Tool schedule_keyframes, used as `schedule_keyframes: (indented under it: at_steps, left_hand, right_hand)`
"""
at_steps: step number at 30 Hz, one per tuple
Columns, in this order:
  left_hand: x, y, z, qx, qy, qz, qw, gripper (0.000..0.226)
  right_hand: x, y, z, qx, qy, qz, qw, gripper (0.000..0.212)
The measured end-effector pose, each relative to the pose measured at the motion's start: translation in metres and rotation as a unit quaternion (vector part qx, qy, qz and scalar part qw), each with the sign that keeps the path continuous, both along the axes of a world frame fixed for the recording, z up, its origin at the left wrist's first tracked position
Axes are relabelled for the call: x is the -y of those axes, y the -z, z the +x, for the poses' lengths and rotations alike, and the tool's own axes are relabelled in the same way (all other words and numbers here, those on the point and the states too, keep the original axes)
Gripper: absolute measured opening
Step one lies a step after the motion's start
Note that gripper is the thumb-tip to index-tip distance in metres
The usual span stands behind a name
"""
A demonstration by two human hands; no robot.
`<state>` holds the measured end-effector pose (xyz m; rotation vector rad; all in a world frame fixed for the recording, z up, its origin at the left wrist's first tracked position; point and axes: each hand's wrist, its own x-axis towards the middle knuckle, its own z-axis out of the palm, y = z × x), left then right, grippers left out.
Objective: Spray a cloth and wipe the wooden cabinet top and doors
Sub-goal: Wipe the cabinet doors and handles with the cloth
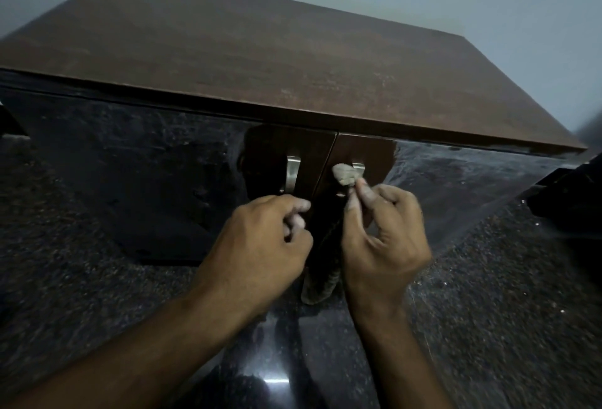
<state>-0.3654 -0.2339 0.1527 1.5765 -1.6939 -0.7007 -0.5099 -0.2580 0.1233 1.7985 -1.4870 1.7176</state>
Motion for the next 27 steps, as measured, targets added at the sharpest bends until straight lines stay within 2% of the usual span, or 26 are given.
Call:
schedule_keyframes:
  at_steps: [3, 8, 10, 17, 21, 24, 27]
  left_hand:
    - [-0.001, -0.002, 0.006, -0.003, -0.048, 0.004, 0.999, 0.017]
    - [0.002, -0.003, 0.012, -0.005, -0.101, -0.020, 0.995, 0.005]
    - [0.003, -0.004, 0.012, -0.010, -0.106, -0.033, 0.994, 0.005]
    - [0.004, -0.004, 0.006, -0.018, -0.096, -0.053, 0.994, 0.007]
    - [0.005, -0.002, 0.009, -0.030, -0.089, -0.049, 0.994, 0.006]
    - [0.006, -0.002, 0.009, -0.038, -0.087, -0.045, 0.994, 0.006]
    - [0.006, 0.000, 0.010, -0.032, -0.075, -0.046, 0.996, 0.008]
  right_hand:
    - [0.010, 0.008, 0.005, -0.039, -0.021, 0.001, 0.999, 0.007]
    - [0.007, 0.023, 0.008, -0.114, -0.032, 0.045, 0.992, 0.007]
    - [0.003, 0.023, 0.004, -0.109, -0.035, 0.051, 0.992, 0.010]
    - [0.023, -0.003, 0.024, -0.064, -0.032, -0.023, 0.997, 0.012]
    - [0.018, 0.028, 0.024, -0.118, -0.077, 0.027, 0.990, 0.008]
    - [0.012, 0.050, 0.024, -0.163, -0.045, 0.057, 0.984, 0.004]
    - [0.012, 0.041, 0.020, -0.176, 0.005, 0.033, 0.984, 0.007]
